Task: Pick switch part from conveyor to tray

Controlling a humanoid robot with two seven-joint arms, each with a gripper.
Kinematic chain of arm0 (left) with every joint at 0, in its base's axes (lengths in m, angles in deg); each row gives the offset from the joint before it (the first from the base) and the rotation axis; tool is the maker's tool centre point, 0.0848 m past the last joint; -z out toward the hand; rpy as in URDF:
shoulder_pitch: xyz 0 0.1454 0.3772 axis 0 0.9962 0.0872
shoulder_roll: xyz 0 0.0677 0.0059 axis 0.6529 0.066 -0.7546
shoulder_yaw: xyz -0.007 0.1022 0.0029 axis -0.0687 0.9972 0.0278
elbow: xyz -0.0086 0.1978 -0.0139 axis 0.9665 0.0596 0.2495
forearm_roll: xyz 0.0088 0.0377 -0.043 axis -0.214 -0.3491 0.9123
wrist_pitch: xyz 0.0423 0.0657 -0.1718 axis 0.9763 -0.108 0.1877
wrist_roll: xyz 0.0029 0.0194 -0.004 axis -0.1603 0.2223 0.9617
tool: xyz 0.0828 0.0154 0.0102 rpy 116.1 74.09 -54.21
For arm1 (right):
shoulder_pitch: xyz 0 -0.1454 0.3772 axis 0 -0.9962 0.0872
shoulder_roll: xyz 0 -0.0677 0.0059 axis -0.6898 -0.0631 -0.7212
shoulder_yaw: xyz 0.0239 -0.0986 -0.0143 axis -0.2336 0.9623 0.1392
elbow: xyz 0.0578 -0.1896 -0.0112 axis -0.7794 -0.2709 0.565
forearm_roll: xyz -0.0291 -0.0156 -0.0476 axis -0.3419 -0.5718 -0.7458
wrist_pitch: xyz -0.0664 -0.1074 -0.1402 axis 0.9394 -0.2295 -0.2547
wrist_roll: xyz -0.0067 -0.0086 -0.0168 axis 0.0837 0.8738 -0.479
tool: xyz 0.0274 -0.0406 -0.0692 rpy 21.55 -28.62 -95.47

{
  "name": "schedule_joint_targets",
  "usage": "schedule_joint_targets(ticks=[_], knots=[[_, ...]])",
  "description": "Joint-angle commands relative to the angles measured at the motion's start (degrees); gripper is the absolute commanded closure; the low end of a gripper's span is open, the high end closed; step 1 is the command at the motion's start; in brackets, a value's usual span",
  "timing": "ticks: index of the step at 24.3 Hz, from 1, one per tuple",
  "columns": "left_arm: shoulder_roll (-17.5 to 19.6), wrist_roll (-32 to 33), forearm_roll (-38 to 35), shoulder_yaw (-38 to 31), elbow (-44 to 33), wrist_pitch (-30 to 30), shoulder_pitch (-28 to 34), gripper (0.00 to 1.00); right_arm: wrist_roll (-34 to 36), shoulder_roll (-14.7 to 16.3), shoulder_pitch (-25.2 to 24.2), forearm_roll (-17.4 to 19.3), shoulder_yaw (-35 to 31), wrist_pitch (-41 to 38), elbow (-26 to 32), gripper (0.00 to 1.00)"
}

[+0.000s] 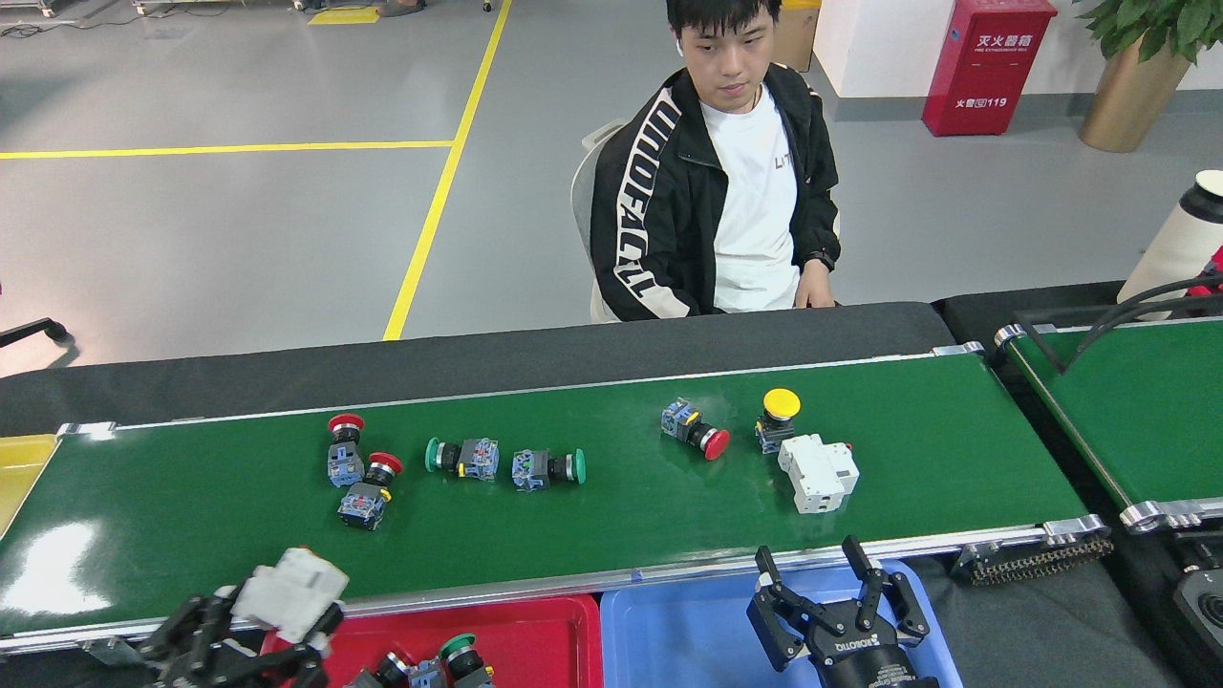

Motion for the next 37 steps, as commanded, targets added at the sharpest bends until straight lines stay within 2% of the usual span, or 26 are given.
schedule_joint_targets(ticks=[1,4,7,10,13,16,17,18,19,21,22,23,24,28,30,33,34,37], knots=[[0.83,0.78,-1.71,6.22,-0.83,-0.56,-2.93,0.88,-0.5,-1.92,4.44,-0.72,1.71,0.27,-2.16,0.05],[-1.37,0.96,-9.8,18.35,2.08,-0.56,-7.15,0.87,-1.73,-4.73,13.58,-2.74,5.66,3.52,-13.76,0.05],[-6.82,0.69,-19.81,26.52,4.97,-0.56,-8.03,0.87,-1.47,-6.22,22.89,-2.65,9.09,6.24,-24.47,0.04],[-9.1,0.52,-21.66,27.4,5.24,-0.56,-7.94,0.87,-1.38,-8.51,28.52,-2.56,9.53,6.95,-31.51,0.04],[-8.93,0.52,-21.84,28.46,5.77,-0.56,-8.12,0.85,-1.38,-8.6,31.95,-1.95,12.69,7.12,-36.87,0.05],[-8.84,0.52,-21.93,28.63,6.56,-0.56,-8.29,0.72,-1.38,-8.6,33.8,-1.07,15.07,7.48,-40.48,0.06],[-8.75,0.52,-21.84,28.63,6.73,-0.56,-8.29,0.71,-1.38,-8.69,34.15,-0.8,15.59,7.21,-41.44,0.12],[-8.84,0.52,-21.84,28.54,6.91,-0.56,-8.29,0.65,-1.29,-8.69,35.46,-0.72,15.86,6.77,-42.67,0.23],[-9.1,0.52,-21.84,28.46,7.0,-0.56,-8.29,0.54,-1.11,-8.69,36.52,-0.63,15.94,6.07,-43.2,0.32],[-9.28,0.43,-21.84,28.37,7.0,-0.56,-8.29,0.0,-1.03,-8.69,37.67,-0.36,15.94,2.03,-45.05,0.58],[-9.28,0.52,-21.93,28.19,7.08,-0.56,-8.29,0.01,-0.59,-8.6,38.02,0.16,15.77,-0.43,-45.75,0.73],[-9.28,0.43,-21.93,28.1,7.17,-0.56,-8.29,0.0,0.73,-8.42,38.37,0.69,15.68,-2.19,-45.93,0.87],[-9.19,0.43,-21.84,27.93,7.17,-0.56,-8.29,0.0,1.87,-8.25,38.54,0.95,15.68,-3.07,-46.1,0.95],[-8.58,0.43,-21.75,27.23,7.44,-0.56,-8.38,0.0,1.87,-7.81,39.07,1.13,15.68,-4.04,-46.28,0.95],[-8.4,0.43,-21.58,24.24,7.35,-0.56,-8.38,0.0,1.7,-7.37,39.16,1.92,15.68,-4.74,-45.93,0.95],[-8.49,0.43,-19.73,14.14,7.35,-0.56,-9.17,0.0,1.08,-6.58,39.25,4.38,15.15,-7.38,-42.5,0.95],[-8.31,0.43,-18.24,9.57,7.44,-0.56,-9.26,0.0,0.64,-4.65,38.81,5.52,14.98,-8.43,-39.08,0.95],[-6.56,0.43,-13.14,-2.13,7.0,-0.56,-8.56,0.0,-0.85,4.41,34.68,12.03,14.19,-12.48,-27.03,0.95]])
